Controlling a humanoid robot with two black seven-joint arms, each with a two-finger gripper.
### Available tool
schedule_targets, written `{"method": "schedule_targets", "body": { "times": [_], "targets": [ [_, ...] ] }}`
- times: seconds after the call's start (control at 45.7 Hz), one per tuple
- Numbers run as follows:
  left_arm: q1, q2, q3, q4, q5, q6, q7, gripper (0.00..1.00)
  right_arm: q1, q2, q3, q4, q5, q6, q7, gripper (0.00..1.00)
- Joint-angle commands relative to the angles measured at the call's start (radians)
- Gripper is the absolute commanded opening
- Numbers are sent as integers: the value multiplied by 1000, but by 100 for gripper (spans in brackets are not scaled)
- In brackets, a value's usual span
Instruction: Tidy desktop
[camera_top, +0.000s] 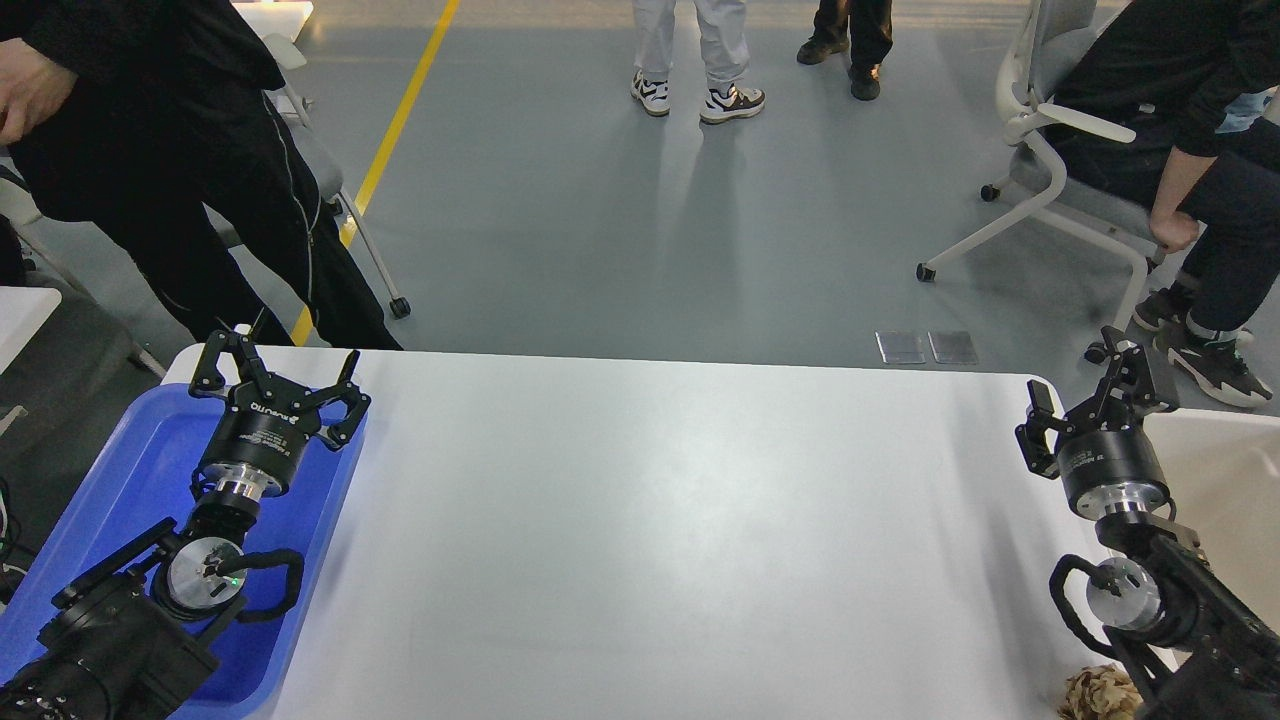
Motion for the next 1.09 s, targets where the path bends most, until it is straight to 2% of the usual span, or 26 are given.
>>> {"method": "schedule_targets", "body": {
  "times": [0.0, 0.46, 0.701, 0.898, 0.964, 1.073],
  "targets": [
    [0, 0, 2, 0, 1, 0, 0, 100, 5, 2, -7, -4, 0, 8, -1, 100],
    [0, 0, 0, 0, 0, 2, 0, 100, -6, 2, -9, 1, 2, 19, -1, 100],
    [0, 0, 2, 0, 1, 2, 0, 100, -6, -7, -6, -5, 94, 14, -1, 100],
    [0, 0, 0, 0, 0, 2, 0, 100, -11, -17, -10, 16, 95, 19, -16, 100],
    [0, 0, 0, 0, 0, 2, 0, 100, -12, -33, -12, 42, 101, 20, -38, 100],
    [-2, 0, 0, 0, 0, 2, 0, 100, -41, -86, -12, 142, 113, 5, -134, 100]
  ]
}}
